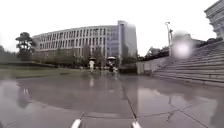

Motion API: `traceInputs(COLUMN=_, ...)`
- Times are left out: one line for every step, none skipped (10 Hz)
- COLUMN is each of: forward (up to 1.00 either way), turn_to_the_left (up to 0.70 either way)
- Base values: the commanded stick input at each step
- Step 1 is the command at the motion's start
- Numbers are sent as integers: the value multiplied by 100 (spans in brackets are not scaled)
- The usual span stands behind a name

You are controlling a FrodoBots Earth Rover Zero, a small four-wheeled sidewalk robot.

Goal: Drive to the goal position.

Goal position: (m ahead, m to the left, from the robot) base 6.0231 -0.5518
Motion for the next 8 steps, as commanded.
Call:
traceInputs(forward=70, turn_to_the_left=0)
traceInputs(forward=70, turn_to_the_left=0)
traceInputs(forward=70, turn_to_the_left=0)
traceInputs(forward=70, turn_to_the_left=0)
traceInputs(forward=70, turn_to_the_left=0)
traceInputs(forward=70, turn_to_the_left=0)
traceInputs(forward=70, turn_to_the_left=0)
traceInputs(forward=70, turn_to_the_left=0)
